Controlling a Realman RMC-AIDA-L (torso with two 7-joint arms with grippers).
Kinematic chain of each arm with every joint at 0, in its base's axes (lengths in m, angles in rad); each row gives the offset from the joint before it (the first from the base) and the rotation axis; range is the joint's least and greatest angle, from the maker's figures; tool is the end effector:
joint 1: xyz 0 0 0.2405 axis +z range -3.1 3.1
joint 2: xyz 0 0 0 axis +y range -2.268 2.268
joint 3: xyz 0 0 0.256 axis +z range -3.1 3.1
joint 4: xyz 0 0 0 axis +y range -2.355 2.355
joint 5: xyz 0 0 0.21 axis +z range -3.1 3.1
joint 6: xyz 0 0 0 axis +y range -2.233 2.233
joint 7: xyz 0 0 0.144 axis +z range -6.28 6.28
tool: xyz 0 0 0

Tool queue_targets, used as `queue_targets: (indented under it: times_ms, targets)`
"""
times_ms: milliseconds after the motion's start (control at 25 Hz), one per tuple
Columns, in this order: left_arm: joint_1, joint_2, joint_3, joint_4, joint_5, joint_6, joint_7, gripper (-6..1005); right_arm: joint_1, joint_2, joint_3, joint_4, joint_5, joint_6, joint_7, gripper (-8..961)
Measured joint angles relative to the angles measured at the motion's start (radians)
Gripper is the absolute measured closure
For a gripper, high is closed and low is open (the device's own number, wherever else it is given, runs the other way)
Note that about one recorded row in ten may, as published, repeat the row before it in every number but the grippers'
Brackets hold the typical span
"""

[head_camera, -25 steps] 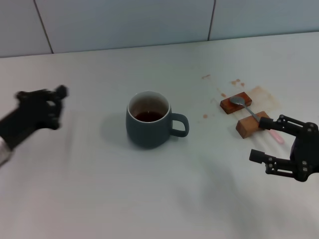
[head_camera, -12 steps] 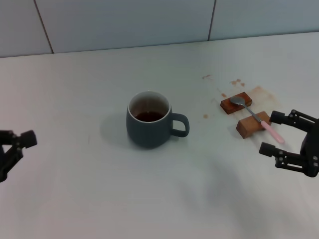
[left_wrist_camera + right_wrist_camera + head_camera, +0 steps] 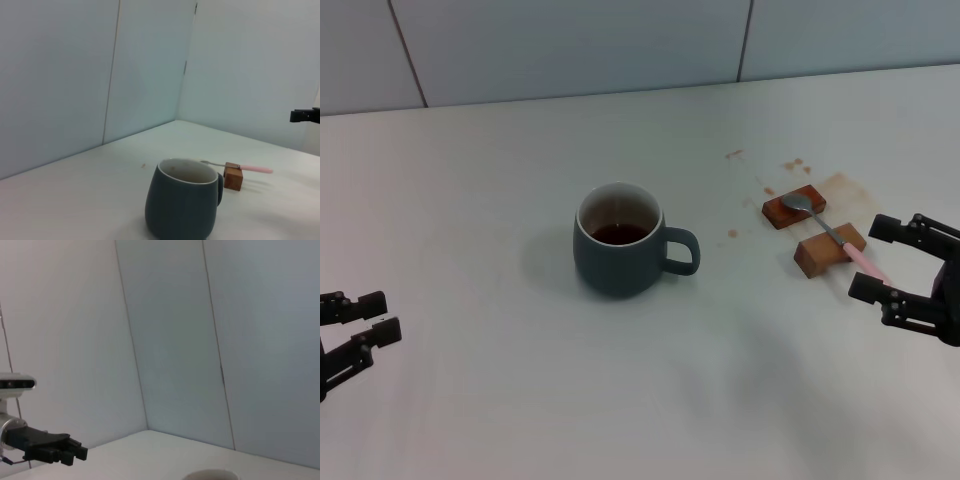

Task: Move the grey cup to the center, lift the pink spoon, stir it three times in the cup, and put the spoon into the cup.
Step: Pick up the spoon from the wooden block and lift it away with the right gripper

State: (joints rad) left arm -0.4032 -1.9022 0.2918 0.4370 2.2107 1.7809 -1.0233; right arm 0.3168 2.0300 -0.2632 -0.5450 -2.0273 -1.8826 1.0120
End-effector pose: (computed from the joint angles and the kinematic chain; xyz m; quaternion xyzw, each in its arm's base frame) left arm -0.3433 0.2640 0.0618 -0.9279 -0.1864 -0.2633 0.1869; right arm 0.3262 0.2413 0.0513 -0.8858 0.1706 0.3604 0.2374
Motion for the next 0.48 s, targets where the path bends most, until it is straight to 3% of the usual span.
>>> queue_targets:
  times_ms: [80, 160, 400, 480]
  targets:
    - [0.002, -0.001, 0.006, 0.006, 0.0, 0.006, 0.005, 800, -0.004, 0.002, 0.002, 0.0, 0.0, -0.001, 0.001, 150]
    - [0.004, -0.004, 0.015, 0.011, 0.0, 0.015, 0.022, 650, -0.005, 0.003, 0.002, 0.001, 0.0, -0.001, 0.002, 150]
    - [0.015, -0.027, 0.024, 0.024, -0.002, 0.022, 0.133, 337, -0.01, 0.002, 0.003, 0.002, -0.001, -0.001, 0.017, 150]
    - [0.016, -0.03, 0.027, 0.03, -0.002, 0.02, 0.138, 306, -0.011, 0.002, 0.002, 0.002, -0.001, -0.001, 0.021, 150]
